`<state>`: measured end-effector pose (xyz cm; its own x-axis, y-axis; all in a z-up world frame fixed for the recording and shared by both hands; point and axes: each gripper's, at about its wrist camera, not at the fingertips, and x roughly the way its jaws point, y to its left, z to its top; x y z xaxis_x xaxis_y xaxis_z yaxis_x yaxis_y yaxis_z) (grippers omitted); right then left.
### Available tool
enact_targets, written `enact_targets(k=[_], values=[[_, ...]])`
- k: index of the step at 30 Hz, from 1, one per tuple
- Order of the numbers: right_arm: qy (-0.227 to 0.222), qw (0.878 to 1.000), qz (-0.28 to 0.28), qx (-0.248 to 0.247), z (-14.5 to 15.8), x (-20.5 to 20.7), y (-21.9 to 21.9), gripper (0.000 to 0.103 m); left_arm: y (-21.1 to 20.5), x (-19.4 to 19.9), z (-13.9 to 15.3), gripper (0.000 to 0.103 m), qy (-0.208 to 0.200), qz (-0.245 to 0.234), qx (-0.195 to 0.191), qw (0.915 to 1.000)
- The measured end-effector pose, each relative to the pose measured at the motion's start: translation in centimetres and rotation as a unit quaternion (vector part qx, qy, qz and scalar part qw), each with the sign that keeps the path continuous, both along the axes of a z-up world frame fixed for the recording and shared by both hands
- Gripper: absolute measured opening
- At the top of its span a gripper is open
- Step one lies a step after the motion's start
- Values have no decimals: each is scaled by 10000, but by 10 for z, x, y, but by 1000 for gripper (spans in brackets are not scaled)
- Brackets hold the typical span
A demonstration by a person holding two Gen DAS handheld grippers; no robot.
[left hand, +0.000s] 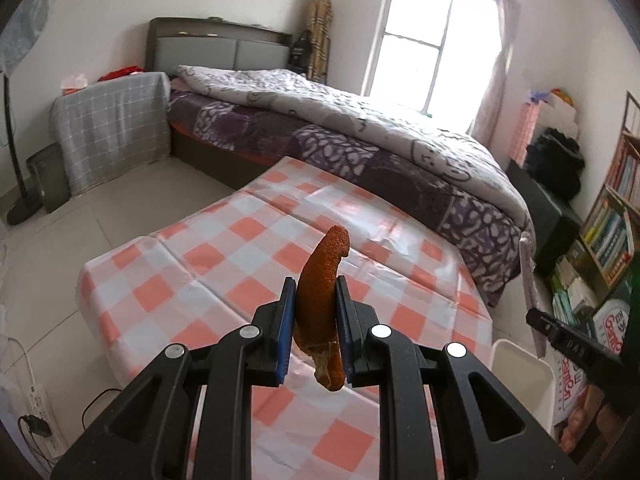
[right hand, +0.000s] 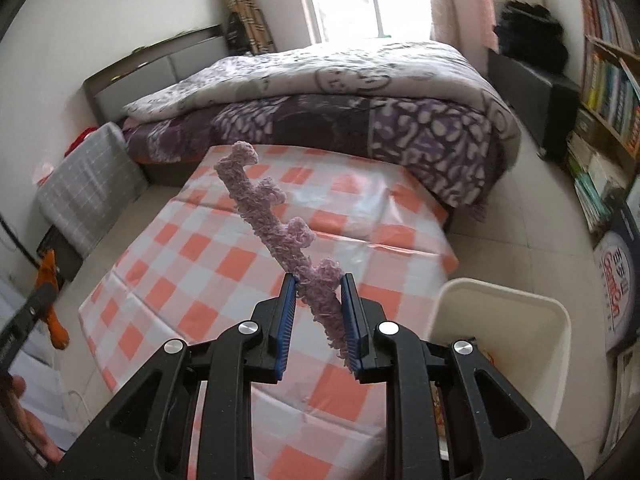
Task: Collect trash
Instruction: 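Carry the pink strip over the white bin and open the right tool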
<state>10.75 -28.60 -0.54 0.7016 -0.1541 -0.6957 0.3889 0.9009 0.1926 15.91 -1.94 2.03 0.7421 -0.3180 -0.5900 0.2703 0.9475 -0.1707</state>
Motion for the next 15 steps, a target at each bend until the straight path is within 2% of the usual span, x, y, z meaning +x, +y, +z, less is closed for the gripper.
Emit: enact_targets(k=[7,15], values=[[204,9981,-498,293,-5,-21,-41,22,-38,-8,-6,20,-16,-388,97,9992],[573,9889,-1173,711,-19,-53,-93,26,-89,-21,-16,20,38,-963,155,9952]])
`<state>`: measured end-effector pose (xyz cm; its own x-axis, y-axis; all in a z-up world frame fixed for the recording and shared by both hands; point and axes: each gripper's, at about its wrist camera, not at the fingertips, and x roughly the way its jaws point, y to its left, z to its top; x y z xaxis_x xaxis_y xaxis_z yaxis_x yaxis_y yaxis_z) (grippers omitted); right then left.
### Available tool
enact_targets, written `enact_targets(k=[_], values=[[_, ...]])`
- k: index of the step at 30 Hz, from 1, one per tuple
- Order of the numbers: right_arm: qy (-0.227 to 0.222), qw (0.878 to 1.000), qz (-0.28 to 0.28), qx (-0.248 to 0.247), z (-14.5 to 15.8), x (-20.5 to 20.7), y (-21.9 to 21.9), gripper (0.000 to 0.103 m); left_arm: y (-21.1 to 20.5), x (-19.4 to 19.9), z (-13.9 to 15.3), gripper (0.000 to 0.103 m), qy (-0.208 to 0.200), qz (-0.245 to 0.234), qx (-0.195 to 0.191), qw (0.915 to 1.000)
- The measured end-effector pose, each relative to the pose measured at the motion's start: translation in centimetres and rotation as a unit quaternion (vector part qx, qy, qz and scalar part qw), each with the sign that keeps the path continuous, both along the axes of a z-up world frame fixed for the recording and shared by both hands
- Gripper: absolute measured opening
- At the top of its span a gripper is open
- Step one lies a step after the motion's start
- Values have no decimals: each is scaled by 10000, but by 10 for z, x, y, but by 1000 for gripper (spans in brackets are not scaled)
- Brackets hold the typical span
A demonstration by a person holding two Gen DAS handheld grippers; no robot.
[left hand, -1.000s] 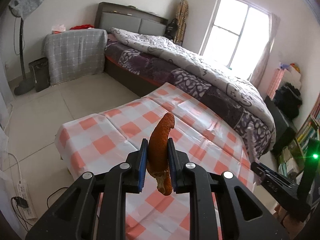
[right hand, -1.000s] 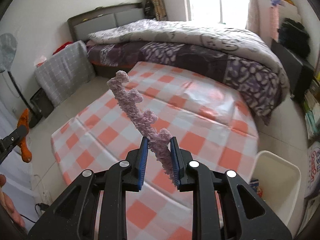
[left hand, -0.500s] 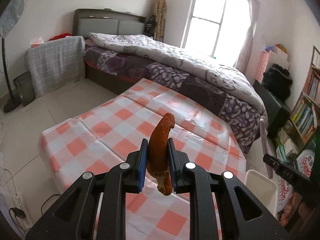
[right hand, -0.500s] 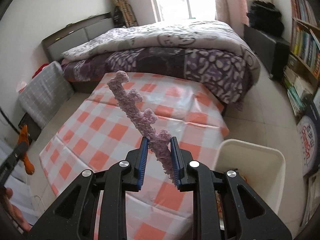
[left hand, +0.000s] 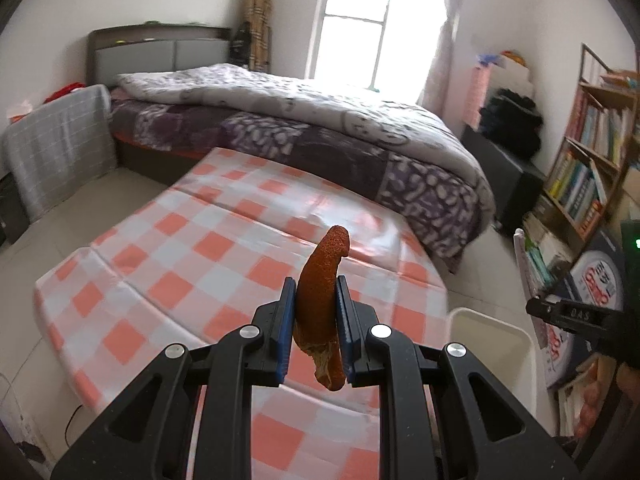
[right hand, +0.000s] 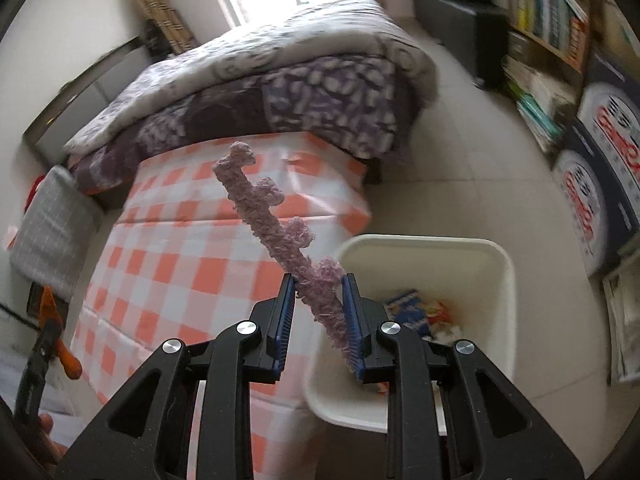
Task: Collect trash
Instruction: 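Carry the pink strip over the white bin and open the right tool, then lower the orange sausage into the white bin and open the left tool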
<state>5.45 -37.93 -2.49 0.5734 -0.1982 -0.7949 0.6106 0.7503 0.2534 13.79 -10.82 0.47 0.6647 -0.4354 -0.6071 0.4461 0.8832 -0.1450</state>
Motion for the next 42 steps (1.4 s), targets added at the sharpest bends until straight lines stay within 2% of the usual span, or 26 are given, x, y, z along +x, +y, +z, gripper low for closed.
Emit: enact_targets(k=[1,2,3,6,8,18,22,23,25,28,30,32,34,36,39,42], values=[[25,10000,-80,9,-1,-4,-6,27,-8,-3,-2,20,21,-86,4,10000],[36,9998,-206,33,-1,-10,-14,38,-14,-5,-4,20,45,-159,0,9999],[28,9995,-300,43,-1,-14,-20,45,-24,-8,-6,20,92,-279,-10,9996],[-106,9981,-601,76,2,-30,-40,49,-45,-16,-12,20,173,-516,-12,9985],[-192,9967,-781,109,4,-38,-51,57,-63,-23,-16,20,230,-734,5,9970],[-531,9877,-1460,198,9,-72,-97,66,-145,-55,-41,20,737,-1674,-15,9831],[-665,9839,-1657,117,14,-83,-104,69,-176,-59,-51,21,1226,-1996,-358,9715],[-687,9831,-1696,97,14,-84,-106,72,-182,-59,-53,23,1332,-2043,-467,9687],[-761,9802,-1826,44,17,-90,-110,77,-190,-60,-58,47,1600,-2140,-733,9608],[-923,9778,-1879,79,20,-93,-111,78,-189,-60,-58,51,1713,-2137,-865,9579],[-1021,9783,-1800,47,24,-91,-104,79,-180,-58,-53,52,1610,-2025,-764,9629],[-1083,9801,-1658,-111,30,-84,-93,81,-160,-56,-43,57,1331,-1796,-622,9727],[-1177,9820,-1423,-389,39,-74,-74,85,-134,-55,-28,69,904,-1370,-402,9856],[-1305,9818,-1199,-689,48,-65,-50,91,-102,-56,-12,80,472,-851,-292,9948],[-1505,9787,-861,-1095,59,-55,-13,96,-60,-60,7,88,-48,-156,-118,9998],[-1559,9749,-423,-1535,64,-44,30,96,-18,-74,26,96,-802,711,183,9941]])
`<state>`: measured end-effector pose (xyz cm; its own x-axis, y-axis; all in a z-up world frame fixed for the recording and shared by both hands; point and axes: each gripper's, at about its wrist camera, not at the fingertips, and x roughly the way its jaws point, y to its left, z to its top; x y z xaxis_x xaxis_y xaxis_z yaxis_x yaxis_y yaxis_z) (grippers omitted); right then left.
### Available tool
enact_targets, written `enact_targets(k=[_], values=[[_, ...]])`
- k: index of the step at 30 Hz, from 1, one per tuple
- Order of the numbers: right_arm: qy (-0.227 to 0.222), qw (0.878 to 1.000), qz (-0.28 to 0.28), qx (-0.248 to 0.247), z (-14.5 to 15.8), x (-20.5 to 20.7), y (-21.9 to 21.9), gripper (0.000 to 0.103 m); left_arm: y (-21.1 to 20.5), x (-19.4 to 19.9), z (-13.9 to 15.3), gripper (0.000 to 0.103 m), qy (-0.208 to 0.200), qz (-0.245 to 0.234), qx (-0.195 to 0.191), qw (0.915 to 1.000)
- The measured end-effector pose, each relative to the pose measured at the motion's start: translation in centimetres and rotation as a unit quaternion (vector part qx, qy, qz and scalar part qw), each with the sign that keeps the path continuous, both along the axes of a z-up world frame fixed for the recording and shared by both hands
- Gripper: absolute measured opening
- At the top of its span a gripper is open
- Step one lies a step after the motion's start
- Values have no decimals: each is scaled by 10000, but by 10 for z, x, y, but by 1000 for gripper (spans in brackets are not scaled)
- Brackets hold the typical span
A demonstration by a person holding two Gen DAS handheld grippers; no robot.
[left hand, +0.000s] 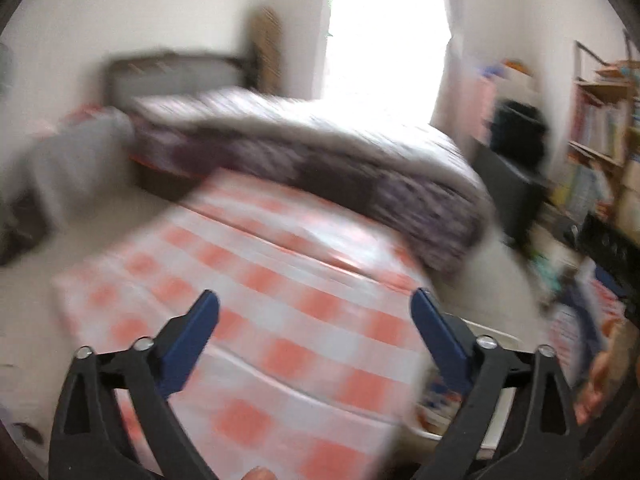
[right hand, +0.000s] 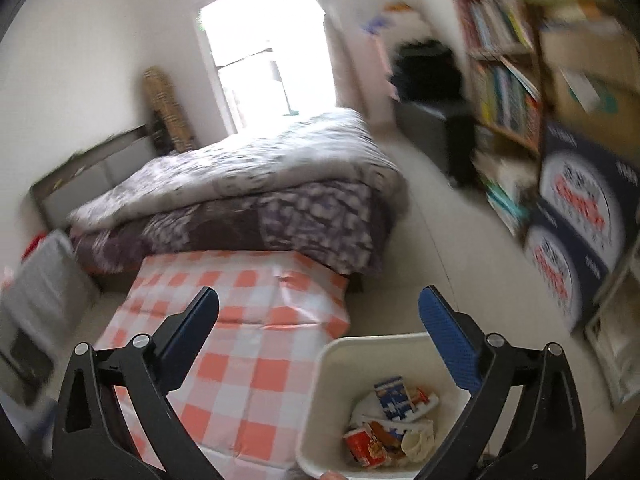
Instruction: Collect trash
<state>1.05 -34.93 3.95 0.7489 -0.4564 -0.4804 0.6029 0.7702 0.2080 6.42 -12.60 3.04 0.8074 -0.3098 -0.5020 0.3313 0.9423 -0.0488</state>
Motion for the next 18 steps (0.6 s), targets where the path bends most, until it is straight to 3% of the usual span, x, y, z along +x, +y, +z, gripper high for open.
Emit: enact_targets(k=[3,5,6,10,18], values=[[91,9984,423,-352,0,7,43,96,35,-16,15,96,-642,688,154,9954],[38,9965,752,-376,-3,8,66,96,60,-26,23,96,-1019,1256,83,9868],[30,9957,850,-365,-4,7,74,96,69,-28,25,96,-1016,1396,33,9850],[84,9914,1268,-326,-13,11,110,96,107,-19,27,96,-295,1709,-194,9847],[153,9850,1692,-298,-17,28,146,96,132,-15,12,96,-59,1937,-70,9810]])
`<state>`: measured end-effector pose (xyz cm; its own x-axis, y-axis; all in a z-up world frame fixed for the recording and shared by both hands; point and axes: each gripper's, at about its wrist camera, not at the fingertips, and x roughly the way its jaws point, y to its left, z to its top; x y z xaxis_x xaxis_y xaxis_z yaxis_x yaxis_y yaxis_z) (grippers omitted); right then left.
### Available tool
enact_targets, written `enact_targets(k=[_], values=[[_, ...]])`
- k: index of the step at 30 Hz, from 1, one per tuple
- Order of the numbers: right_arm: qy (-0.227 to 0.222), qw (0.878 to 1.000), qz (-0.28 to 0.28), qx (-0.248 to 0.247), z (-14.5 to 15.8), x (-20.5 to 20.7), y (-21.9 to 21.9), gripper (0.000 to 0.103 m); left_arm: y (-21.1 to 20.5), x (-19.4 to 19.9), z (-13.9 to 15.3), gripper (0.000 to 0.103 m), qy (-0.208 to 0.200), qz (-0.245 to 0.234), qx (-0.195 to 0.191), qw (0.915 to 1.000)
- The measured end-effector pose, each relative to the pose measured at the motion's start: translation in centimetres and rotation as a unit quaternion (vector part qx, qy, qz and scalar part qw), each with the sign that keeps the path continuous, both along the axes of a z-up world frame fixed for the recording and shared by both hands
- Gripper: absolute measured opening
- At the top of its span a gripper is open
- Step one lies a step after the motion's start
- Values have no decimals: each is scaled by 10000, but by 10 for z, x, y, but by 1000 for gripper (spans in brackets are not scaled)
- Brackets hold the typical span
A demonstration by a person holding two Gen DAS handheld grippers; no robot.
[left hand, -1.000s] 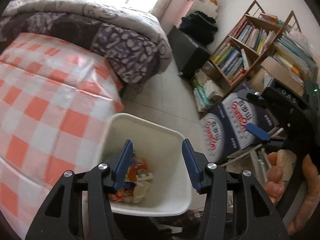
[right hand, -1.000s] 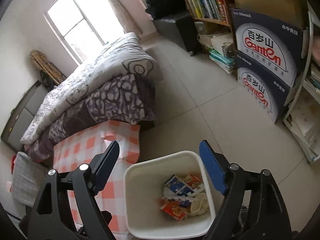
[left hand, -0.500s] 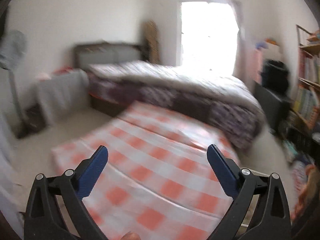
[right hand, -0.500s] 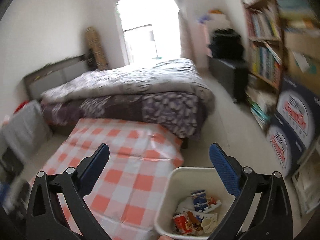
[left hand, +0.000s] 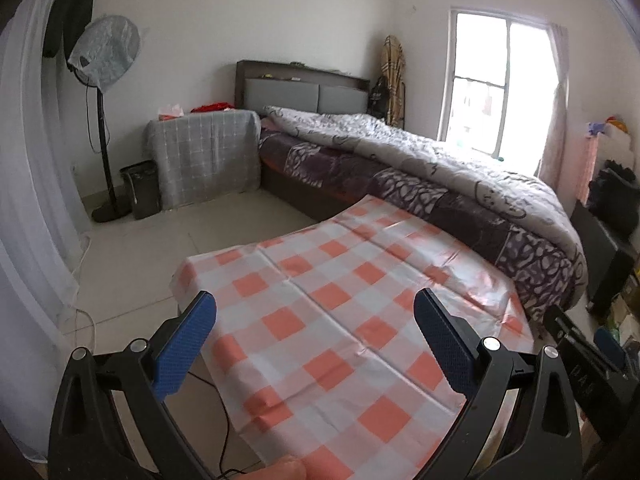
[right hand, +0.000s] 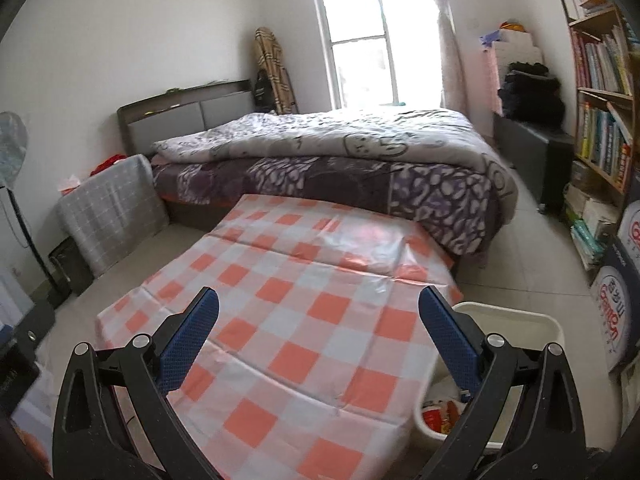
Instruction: Collect trash
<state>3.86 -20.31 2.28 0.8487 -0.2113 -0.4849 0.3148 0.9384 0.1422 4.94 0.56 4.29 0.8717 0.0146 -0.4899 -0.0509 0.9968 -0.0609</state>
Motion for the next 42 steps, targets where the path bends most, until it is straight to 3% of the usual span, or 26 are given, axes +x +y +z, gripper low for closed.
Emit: enact_targets(k=[12,42], values=[[106,9996,155,-191,-7,14,25,96,7,8,-11,96,195,113,27,9997],[16,9994,247,-258,-5,15,27,96,1,10,-17,96,271,127,70,9995]])
